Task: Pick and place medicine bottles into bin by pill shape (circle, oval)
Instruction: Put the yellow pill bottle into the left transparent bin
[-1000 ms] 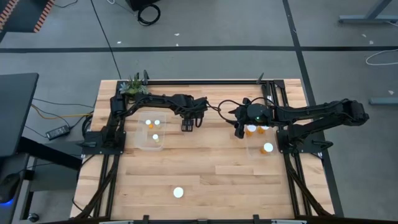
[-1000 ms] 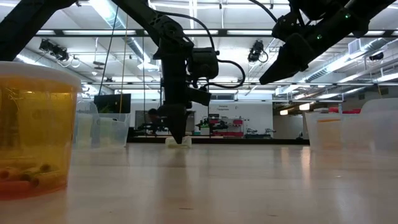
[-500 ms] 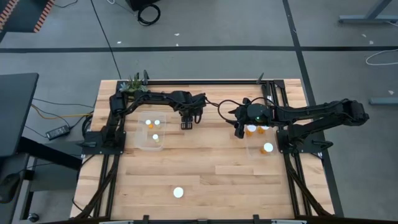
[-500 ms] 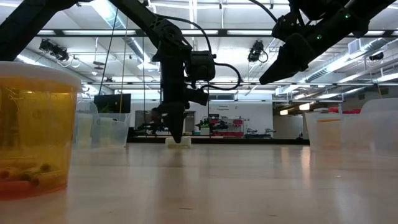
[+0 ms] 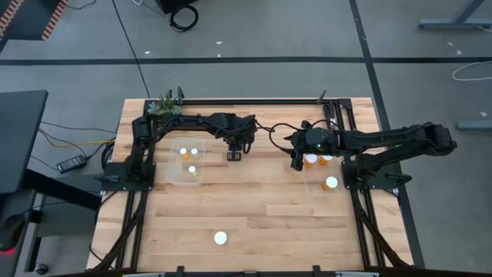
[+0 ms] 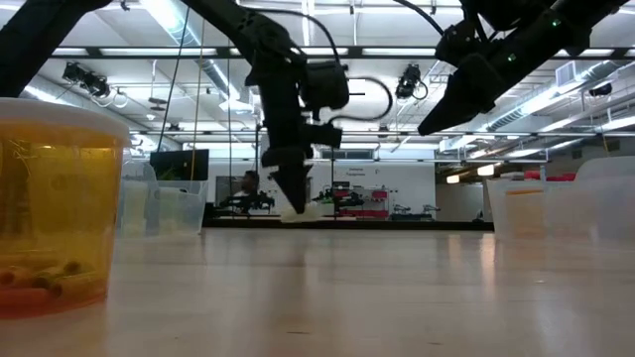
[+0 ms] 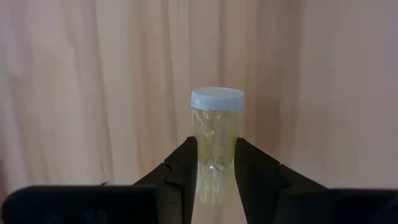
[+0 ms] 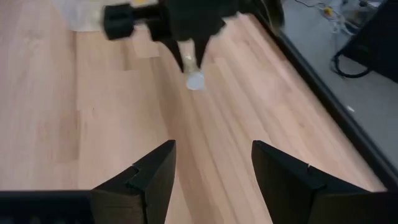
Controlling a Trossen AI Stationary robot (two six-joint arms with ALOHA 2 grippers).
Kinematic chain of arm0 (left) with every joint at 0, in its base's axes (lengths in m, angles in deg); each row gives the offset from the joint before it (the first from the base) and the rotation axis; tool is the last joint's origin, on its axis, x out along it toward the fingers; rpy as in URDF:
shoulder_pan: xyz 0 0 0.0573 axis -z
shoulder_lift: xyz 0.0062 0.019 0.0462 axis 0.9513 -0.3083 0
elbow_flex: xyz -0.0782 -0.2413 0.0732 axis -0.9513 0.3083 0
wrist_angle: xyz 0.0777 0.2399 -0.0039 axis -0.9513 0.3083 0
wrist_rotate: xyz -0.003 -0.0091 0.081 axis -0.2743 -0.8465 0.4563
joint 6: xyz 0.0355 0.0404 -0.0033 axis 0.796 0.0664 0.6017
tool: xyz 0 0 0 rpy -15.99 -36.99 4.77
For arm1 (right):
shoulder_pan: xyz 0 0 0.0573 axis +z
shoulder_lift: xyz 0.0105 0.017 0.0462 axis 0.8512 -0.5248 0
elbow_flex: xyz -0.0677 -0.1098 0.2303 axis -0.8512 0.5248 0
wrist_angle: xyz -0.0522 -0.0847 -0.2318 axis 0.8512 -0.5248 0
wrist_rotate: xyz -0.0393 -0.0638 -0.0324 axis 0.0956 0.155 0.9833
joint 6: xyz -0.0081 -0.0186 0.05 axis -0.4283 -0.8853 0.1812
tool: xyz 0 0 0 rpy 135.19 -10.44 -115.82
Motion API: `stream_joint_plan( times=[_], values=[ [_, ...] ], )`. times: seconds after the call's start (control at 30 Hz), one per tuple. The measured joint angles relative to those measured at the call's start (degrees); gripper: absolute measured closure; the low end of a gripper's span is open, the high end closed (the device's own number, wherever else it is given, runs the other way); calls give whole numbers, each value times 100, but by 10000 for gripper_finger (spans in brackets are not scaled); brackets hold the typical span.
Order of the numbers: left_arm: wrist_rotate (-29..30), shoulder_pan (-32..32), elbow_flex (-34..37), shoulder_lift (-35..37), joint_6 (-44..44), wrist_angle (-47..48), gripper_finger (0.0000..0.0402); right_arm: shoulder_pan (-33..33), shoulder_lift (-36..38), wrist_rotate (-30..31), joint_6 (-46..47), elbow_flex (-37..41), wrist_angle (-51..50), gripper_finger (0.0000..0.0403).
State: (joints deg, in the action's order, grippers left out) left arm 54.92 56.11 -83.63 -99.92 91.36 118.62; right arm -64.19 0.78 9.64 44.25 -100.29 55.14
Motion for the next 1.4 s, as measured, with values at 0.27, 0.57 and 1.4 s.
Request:
stream_joint_plan(
  times=[0.27, 0.57, 1.4],
  values=[
    [-319, 91, -13, 597, -10, -848, 300, 0, 448, 169, -172, -138, -203, 185],
    [-888, 173, -11, 1088, -68, -2169, 302, 9, 570, 5, -296, -133, 91, 185],
    [-1338, 534, -11, 1298, -2, -3506, 298, 79, 854, -456, -622, -135, 821, 185]
  ],
)
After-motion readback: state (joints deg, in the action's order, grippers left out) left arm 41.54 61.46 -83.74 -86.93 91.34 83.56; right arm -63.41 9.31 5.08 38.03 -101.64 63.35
